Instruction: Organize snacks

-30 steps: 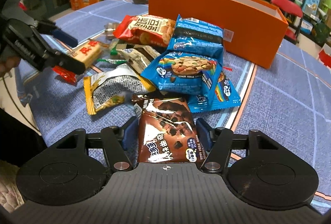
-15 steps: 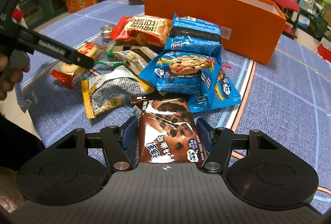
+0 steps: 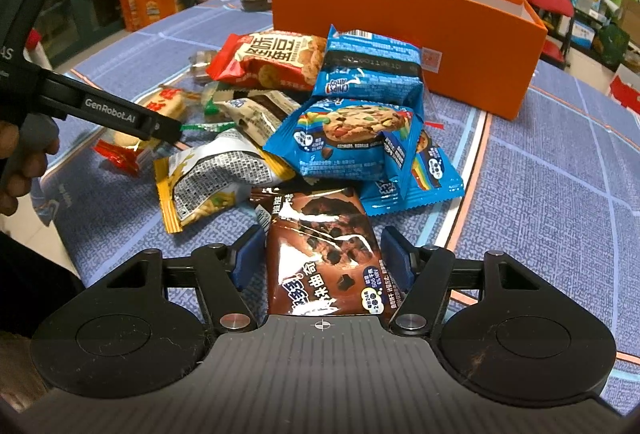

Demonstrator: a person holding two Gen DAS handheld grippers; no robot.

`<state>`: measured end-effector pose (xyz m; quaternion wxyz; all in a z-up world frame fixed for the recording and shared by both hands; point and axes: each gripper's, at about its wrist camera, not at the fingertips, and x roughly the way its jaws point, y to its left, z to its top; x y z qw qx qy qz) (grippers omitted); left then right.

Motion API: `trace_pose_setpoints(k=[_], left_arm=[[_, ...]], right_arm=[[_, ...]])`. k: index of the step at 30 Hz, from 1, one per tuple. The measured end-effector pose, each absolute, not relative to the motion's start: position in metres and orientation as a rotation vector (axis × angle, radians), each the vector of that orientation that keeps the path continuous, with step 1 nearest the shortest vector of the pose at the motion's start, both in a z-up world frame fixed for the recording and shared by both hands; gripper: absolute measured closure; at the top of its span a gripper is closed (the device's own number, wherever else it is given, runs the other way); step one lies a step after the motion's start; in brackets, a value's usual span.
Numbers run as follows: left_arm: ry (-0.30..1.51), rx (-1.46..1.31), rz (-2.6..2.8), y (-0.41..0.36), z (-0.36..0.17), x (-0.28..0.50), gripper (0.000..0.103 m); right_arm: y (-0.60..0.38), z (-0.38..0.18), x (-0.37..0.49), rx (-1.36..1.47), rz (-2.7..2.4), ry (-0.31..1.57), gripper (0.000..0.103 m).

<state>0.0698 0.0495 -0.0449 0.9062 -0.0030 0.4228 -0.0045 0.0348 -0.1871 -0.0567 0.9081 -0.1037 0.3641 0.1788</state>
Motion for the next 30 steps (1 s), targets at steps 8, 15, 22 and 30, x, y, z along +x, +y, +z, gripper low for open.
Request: trace_pose_setpoints(k=[8,15,22,30], left_arm=[[0.854,-0.036,-0.019,0.054,-0.044,0.066,0.021],[0.844,-0.034,-0.047,0.051,-0.043,0.062,0.029],[0.836,-0.011,-0.053,0.045,-0.044,0.062,0.025],[0.822,0.0,-0.067,0.046,-0.047,0.061,0.023]], right_arm=[[-0.188,-0.057,0.034,-0.215,0.375,0.756,0.051],[-0.189,-0.056,0.034,-0.21,0.369,0.758,0.059],[-0.189,-0.055,0.035,-0.207,0.37,0.763,0.062],[-0.188,-0.055,0.036,-0.207,0.366,0.764,0.06]])
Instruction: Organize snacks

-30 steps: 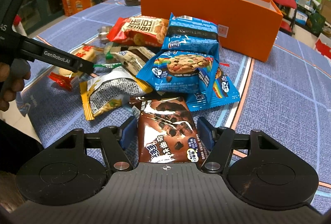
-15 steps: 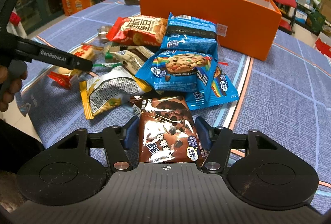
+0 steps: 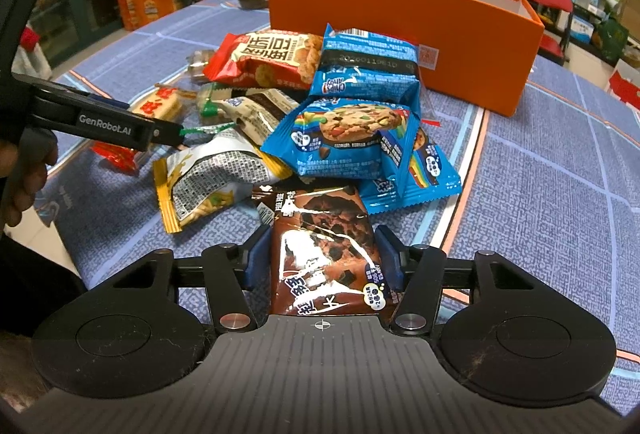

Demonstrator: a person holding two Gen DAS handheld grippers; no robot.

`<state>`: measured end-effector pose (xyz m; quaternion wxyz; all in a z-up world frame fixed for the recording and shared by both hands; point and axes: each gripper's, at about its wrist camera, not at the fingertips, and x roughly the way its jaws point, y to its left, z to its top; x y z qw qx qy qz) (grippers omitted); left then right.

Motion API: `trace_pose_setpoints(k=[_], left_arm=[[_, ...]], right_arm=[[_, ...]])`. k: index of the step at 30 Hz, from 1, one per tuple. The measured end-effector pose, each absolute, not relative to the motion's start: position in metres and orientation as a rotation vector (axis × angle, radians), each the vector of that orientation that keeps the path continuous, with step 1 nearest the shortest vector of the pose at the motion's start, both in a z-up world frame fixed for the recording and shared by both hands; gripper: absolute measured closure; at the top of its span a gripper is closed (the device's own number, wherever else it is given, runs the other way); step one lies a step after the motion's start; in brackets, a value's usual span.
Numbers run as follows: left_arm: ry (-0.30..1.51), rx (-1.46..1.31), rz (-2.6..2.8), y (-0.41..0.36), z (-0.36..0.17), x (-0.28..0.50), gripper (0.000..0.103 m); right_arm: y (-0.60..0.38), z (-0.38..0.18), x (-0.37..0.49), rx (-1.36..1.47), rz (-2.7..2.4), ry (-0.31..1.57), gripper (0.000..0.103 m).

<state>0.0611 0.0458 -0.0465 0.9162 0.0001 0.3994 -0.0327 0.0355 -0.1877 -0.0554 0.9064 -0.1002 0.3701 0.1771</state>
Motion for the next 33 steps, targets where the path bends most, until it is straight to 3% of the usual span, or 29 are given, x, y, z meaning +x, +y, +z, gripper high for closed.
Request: trace_pose_setpoints(k=[1,3,5,9,33], left_arm=[[0.818,0.002,-0.068,0.046,-0.046,0.061,0.026],[0.809,0.007,-0.084,0.045,-0.044,0.06,0.045],[0.811,0.011,-0.101,0.045,-0.042,0.06,0.057],[0.815,0.011,-0.113,0.045,-0.04,0.061,0.069],[0.765,0.015,-0.159,0.05,-0.018,0.05,0.07]], right_arm=[[-0.188,-0.055,0.036,-0.206,0.366,0.765,0.06],[-0.188,-0.055,0.036,-0.204,0.364,0.771,0.063],[-0.189,-0.054,0.035,-0.212,0.369,0.777,0.063],[-0.19,-0.053,0.033,-0.221,0.367,0.78,0.064],[-0.186,-0.029,0.011,-0.367,0.3,0.663,0.064]])
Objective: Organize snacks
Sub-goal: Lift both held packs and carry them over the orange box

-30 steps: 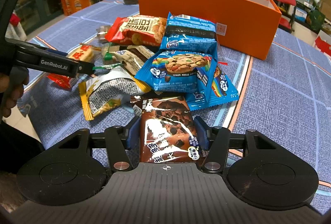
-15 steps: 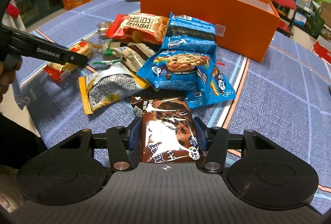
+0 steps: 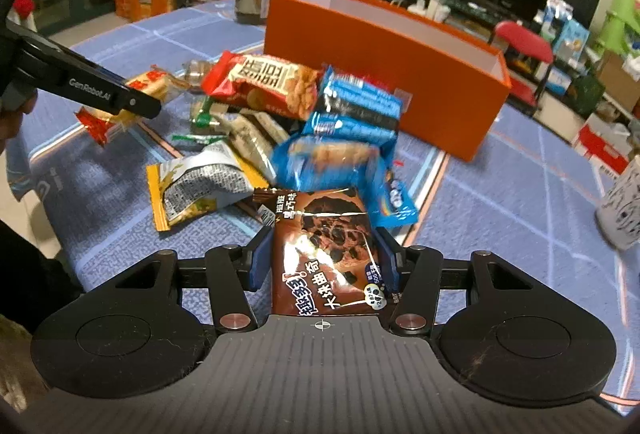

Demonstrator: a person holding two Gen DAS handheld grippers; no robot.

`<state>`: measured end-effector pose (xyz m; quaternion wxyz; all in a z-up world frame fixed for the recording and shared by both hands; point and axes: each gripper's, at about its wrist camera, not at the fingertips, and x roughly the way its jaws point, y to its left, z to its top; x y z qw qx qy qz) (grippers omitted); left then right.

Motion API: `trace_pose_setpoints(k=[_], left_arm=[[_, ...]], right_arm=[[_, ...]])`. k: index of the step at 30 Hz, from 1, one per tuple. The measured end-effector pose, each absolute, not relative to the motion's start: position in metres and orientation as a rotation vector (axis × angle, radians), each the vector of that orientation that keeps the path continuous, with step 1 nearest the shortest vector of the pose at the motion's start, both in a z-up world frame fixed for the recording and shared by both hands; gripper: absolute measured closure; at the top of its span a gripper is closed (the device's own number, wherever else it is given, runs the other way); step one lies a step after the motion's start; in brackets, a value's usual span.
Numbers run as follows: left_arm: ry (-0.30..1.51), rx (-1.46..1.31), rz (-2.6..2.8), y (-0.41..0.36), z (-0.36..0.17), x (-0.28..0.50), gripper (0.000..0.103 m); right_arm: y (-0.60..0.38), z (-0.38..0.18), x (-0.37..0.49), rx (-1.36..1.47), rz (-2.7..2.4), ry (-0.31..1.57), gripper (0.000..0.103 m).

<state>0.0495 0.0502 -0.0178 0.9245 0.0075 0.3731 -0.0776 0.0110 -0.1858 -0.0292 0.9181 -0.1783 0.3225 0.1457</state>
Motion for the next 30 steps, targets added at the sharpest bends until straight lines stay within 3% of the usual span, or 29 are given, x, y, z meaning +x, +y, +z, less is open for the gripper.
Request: trace_pose_setpoints(k=[21,30], left_arm=[[0.709,0.029,-0.174,0.045,-0.001,0.047,0.07],[0.622,-0.028,-0.247,0.031,0.06,0.092,0.069]], right_arm=[[-0.192,0.0,0.003,-0.31,0.266,0.582,0.064],[-0.198,0.046,0.034,-0.178,0.253,0.48,0.064]])
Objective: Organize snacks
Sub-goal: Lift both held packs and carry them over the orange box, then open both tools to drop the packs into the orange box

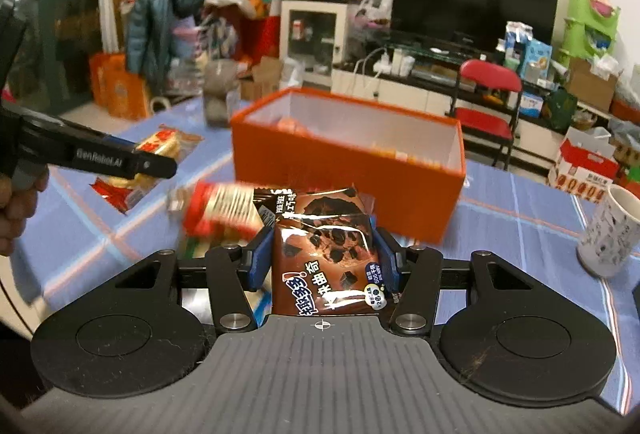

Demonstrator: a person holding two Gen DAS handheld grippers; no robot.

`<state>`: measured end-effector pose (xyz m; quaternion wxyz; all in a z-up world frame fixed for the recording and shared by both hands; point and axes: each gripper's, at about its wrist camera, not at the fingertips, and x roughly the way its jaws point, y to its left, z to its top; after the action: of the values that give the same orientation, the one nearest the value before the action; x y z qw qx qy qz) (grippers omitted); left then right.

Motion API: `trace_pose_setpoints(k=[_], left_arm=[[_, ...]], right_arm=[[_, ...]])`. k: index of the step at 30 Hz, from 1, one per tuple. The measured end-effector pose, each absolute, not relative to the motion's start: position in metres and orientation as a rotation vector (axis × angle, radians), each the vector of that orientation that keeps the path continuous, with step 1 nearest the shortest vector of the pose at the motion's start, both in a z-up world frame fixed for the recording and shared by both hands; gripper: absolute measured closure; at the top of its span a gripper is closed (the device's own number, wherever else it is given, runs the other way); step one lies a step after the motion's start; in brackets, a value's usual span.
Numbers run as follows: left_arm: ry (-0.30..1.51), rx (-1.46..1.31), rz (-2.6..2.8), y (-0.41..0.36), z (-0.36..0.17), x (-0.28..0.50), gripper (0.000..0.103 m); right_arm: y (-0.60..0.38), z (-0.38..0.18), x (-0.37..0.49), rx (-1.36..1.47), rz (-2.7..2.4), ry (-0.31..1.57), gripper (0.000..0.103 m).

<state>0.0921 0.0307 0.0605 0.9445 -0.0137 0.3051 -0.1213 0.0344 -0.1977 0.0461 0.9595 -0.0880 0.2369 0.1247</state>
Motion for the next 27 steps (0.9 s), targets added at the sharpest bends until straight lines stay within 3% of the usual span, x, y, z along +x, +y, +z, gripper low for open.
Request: trace_pose_setpoints(k=[8,11,12,13,15,19,23,25,27], left_arm=[[0.606,-0.021,-0.227,-0.018,0.093,0.222,0.069],[0.657,-0.007,-0.234,-0.026,0.087,0.252,0.045],[0.648,-0.02,-0.226,-0.022,0.089,0.25,0.046],[0.62,-0.023,-0.234,-0.016,0.093,0.242,0.045],[0.57,-0.011,-0.255,-0.004,0.099,0.221,0.029],[0.529,-0.01,-0.247,0.032,0.091,0.163,0.027],[0.568,-0.039,-0.224,0.062,0.065,0.112,0.026],[0.586,-0.033,-0.216,0.071,0.053,0.094,0.023],[0.609,-0.044,-0.217,0.08,0.039,0.084,0.013]], right_arm=[[-0.191,0.095,0.178,-0.107,0.19,0.461,0.064],[-0.189,0.097,0.225,-0.078,0.148,0.519,0.062],[-0.191,0.098,0.23,-0.071,0.127,0.515,0.061],[-0.193,0.101,0.229,-0.06,0.124,0.501,0.061],[-0.199,0.106,0.207,-0.038,0.144,0.452,0.054],[-0.207,0.091,0.136,-0.09,0.139,0.397,0.048],[-0.207,0.044,0.065,-0.106,0.138,0.458,0.048],[-0.2,0.02,0.042,-0.158,0.176,0.502,0.048],[-0.189,0.001,0.027,-0.265,0.262,0.521,0.048]])
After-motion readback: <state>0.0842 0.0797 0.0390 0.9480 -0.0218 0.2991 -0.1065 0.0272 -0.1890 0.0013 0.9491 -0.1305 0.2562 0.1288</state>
